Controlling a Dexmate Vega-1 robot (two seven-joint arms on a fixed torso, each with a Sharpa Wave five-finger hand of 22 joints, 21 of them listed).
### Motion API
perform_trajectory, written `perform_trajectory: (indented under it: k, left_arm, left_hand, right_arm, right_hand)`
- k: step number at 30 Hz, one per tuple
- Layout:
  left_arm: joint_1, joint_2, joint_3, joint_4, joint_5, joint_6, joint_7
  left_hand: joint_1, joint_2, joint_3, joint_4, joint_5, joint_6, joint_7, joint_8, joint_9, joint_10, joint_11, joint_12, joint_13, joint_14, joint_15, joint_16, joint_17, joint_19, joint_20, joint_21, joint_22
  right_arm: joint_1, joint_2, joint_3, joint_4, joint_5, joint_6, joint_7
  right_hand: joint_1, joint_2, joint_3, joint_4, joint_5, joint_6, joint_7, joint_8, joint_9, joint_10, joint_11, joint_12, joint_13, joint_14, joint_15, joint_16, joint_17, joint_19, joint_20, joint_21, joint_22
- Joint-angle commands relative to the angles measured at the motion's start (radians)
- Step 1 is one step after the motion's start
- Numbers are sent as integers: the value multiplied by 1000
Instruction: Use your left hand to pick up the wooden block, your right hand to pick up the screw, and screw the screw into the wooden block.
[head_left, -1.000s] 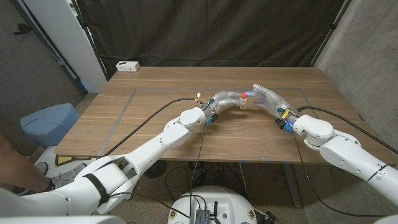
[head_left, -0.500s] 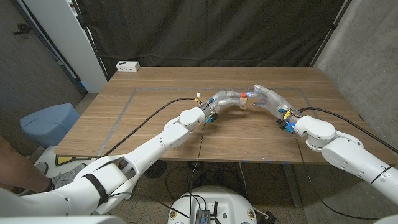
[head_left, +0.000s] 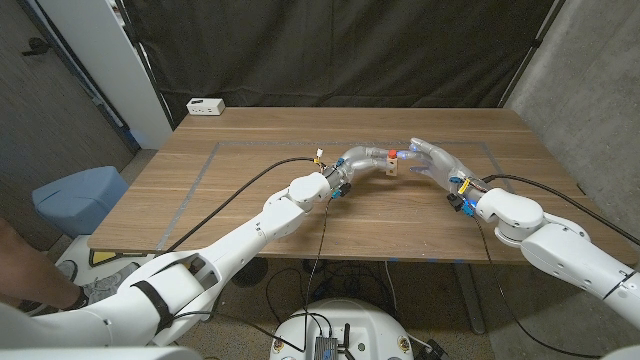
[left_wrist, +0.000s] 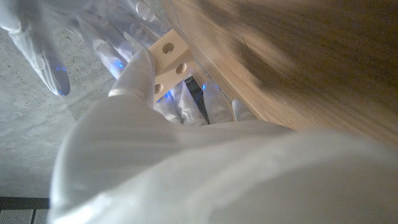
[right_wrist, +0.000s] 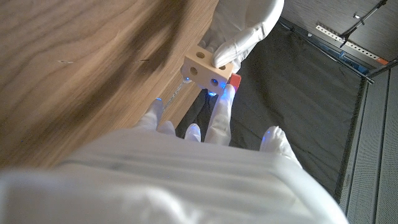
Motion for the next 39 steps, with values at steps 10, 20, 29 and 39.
perform_trajectory:
  k: [10, 20, 29, 39]
  left_arm:
    - [5, 3, 2, -10, 1, 9, 3]
    - [7, 3, 0, -9, -2, 7, 4]
    - [4, 2, 0, -2, -1, 1, 1]
    - [-1, 2, 0, 2, -1, -1, -5]
  left_hand:
    - [-79, 100, 77, 68, 6, 35, 27, 7, 2, 12, 0, 53, 144, 9, -48, 3, 2, 6, 3, 8, 2]
    - [-79, 99, 77, 68, 6, 35, 27, 7, 2, 10, 0, 52, 144, 9, -47, 3, 2, 9, 3, 9, 2]
    - [-80, 98, 76, 67, 6, 34, 27, 7, 2, 11, 0, 53, 143, 10, -47, 3, 2, 9, 2, 9, 2]
    - [-78, 98, 76, 67, 6, 33, 27, 7, 2, 10, 0, 53, 143, 8, -48, 3, 3, 9, 2, 9, 2]
  right_arm:
    - [-5, -9, 2, 17, 8, 52, 70]
    - [-14, -5, 11, 16, 18, 58, 63]
    - [-38, -3, 31, -1, 11, 48, 13]
    - [-51, 10, 46, -13, -6, 39, -38]
  right_hand:
    - [1, 0, 7, 1, 9, 24, 3, 6, 4, 14, 0, 3, 2, 5, -5, 4, -1, 9, 7, 5, 2]
    - [1, -2, 7, 1, 9, 27, 4, 5, 3, 16, 1, 1, 2, 8, -5, 3, -1, 10, 4, 4, 2]
    - [2, 0, 8, 0, 10, 31, 3, 4, 3, 29, 8, 3, 2, 14, -5, 4, -2, 17, 2, 6, 2]
    - [9, 1, 12, -3, 10, 22, 8, -6, 6, 46, 30, 0, 3, 61, 32, 14, -3, 80, 15, 22, 2]
